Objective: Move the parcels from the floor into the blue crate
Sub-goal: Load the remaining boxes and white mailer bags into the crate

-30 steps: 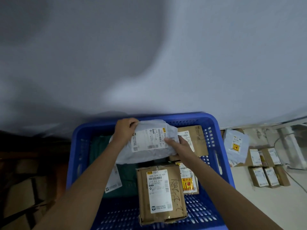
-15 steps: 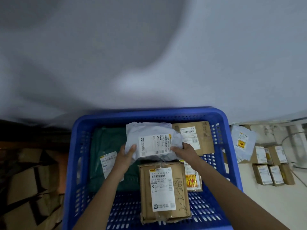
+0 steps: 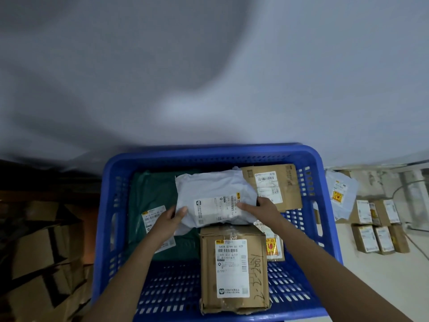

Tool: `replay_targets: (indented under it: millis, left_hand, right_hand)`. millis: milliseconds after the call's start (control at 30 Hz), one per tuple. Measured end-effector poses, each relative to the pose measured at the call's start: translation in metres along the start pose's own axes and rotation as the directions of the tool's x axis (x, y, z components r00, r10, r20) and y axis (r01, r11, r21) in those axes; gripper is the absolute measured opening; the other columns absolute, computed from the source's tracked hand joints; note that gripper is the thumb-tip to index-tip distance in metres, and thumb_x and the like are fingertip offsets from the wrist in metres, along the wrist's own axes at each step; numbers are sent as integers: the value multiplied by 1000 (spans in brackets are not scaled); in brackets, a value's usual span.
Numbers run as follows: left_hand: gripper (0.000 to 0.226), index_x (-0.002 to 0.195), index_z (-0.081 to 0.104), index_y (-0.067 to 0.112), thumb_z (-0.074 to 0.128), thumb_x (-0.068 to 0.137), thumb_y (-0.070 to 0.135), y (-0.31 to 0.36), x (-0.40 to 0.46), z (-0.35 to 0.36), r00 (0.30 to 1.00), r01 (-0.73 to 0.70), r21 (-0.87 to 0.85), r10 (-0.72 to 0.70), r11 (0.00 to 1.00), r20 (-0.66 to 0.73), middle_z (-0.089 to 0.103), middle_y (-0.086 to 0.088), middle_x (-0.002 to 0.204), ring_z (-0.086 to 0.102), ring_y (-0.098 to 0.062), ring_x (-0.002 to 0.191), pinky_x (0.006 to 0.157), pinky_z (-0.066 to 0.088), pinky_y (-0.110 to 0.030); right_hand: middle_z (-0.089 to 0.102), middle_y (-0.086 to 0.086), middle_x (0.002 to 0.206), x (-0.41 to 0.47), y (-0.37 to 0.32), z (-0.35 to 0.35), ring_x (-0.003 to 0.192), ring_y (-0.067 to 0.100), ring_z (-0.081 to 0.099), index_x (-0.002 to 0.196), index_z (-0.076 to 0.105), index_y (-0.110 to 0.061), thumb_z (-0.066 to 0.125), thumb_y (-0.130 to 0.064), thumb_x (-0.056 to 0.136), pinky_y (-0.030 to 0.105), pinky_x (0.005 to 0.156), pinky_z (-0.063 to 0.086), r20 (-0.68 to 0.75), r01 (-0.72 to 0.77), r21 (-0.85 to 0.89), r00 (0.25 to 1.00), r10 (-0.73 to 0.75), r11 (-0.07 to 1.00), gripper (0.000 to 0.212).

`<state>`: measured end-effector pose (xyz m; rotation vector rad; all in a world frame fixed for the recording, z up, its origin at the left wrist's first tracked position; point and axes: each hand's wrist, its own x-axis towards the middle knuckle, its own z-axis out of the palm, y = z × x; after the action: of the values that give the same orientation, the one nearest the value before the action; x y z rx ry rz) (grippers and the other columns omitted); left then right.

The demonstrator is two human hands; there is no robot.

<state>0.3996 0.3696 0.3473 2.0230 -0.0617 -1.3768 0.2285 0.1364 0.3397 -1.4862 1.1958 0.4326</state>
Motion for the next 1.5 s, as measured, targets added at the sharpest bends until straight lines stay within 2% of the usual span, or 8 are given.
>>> replay_targets:
  millis: [133,367,600,833,1100,1267,1400,1500]
  left_hand:
    - [50,130,53,20,42,94,53,0,-2,6,996,-29,22,31,999,-83,60,-3,126,57,-19,113,86,43,-28]
    - [53,126,54,23,42,91,61,24,5,15,969,-24,-56,9,998,-247,60,-1,123,55,-17,103,79,42,-27]
    - [61,132,46,16,47,89,59,25,1,10,970,16,-105,-41,994,-239,52,0,122,53,-23,111,92,45,-35]
    - [50,94,57,16,53,83,64,11,-15,0,970,35,-105,-59,994,-236,64,-9,96,61,-26,89,88,48,-41]
    - [60,127,50,12,79,74,17,24,-42,13,985,-86,102,100,991,-138,57,0,114,56,-18,103,82,45,-28]
    - [22,102,62,8,70,85,21,37,-33,2,920,-197,-11,181,980,-347,66,-7,98,62,-22,88,78,52,-34]
    - [37,66,53,8,63,89,36,41,-12,5,918,-119,141,163,983,-362,59,-8,69,56,-23,68,57,41,-30]
    - [39,65,50,11,60,91,37,51,5,6,913,-98,150,149,984,-380,56,-7,67,53,-21,66,54,36,-27]
  right_hand:
    - [63,-2,72,-3,-4,-3,67,13,59,76,63,-13,72,-52,78,23,63,44,-6,8,-26,1000,-8,1000,40]
    - [65,0,81,-3,-13,0,77,18,62,82,64,-16,60,-53,87,24,60,43,-127,30,7,992,-29,1000,37]
    - [66,-1,100,-12,-6,-6,95,19,60,98,64,-22,62,-54,85,31,85,48,-86,8,135,996,3,991,35]
    - [68,7,105,-27,1,-12,95,16,59,104,66,-4,61,-54,86,37,93,46,-109,16,168,994,2,986,53]
    - [66,2,107,-53,-16,5,101,17,62,118,66,-11,70,-11,83,21,83,47,-87,205,161,977,-193,966,35]
    - [68,-1,96,-50,-25,-3,88,6,64,108,68,-8,65,6,82,17,72,55,-200,317,347,945,-260,883,30]
    - [66,0,94,-28,-28,-5,92,16,63,102,68,-13,64,6,83,25,77,55,-238,295,343,946,-222,892,27]
    - [65,-6,87,-11,-32,-7,90,17,62,99,70,-12,64,3,85,33,83,55,-297,259,307,940,-166,916,21]
